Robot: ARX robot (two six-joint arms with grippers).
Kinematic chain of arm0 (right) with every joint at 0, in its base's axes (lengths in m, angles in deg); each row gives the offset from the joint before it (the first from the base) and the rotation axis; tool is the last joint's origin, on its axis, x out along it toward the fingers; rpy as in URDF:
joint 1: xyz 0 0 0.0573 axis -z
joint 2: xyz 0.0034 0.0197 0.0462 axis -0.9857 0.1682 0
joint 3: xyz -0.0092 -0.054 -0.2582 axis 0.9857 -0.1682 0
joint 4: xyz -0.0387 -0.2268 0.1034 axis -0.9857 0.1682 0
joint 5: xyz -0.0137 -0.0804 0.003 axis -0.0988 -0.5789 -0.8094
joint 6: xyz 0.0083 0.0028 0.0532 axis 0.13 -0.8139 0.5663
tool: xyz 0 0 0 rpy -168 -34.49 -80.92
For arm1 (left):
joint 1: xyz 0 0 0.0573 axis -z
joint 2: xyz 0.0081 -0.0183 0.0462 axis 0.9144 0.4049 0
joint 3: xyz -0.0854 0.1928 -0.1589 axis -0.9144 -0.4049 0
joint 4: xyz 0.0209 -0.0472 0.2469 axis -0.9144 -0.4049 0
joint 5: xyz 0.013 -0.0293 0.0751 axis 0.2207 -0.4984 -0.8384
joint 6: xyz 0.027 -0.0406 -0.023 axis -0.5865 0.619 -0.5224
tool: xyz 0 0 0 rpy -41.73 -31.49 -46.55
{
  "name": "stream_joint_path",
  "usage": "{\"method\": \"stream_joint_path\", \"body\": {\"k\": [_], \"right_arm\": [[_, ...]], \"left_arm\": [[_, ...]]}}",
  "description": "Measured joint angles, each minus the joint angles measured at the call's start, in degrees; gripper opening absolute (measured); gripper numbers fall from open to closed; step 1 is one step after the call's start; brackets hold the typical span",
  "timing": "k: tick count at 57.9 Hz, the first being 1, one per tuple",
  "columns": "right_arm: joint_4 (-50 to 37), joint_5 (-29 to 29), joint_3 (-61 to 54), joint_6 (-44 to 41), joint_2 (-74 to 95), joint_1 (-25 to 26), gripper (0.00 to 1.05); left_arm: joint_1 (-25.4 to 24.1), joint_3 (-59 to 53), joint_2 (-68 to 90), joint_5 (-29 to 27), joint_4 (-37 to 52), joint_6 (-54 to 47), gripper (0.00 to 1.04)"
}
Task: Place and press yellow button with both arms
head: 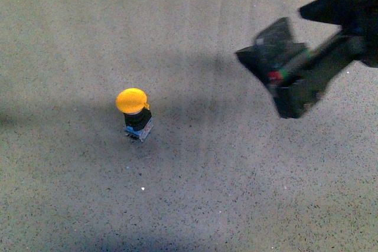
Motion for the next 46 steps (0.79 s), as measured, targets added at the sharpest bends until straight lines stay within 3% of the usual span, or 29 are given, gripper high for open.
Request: {"method": "stream_joint_path", "body": {"k": [6, 16, 36, 46], "right_arm": [[0.52, 1.16, 9.66, -1.22, 10.21, -3.91, 0.95], [3.02, 2.95, 20.48, 0.92, 19.78, -9.46, 0.58], [6.12, 5.16, 23.15, 8.22, 24.11, -11.52, 0.03], [6.49, 5.44, 23.15, 8.59, 24.15, -11.52, 0.01]], "left_arm": [[0.00, -0.81, -6.05, 0.07, -5.07, 0.00, 0.01], [0.00, -1.07, -14.75, 0.07, -13.05, 0.00, 0.01], [0.00, -1.09, -24.65, 0.07, -22.29, 0.00, 0.01], [0.00, -1.09, -28.37, 0.07, -25.92, 0.00, 0.01]]}}
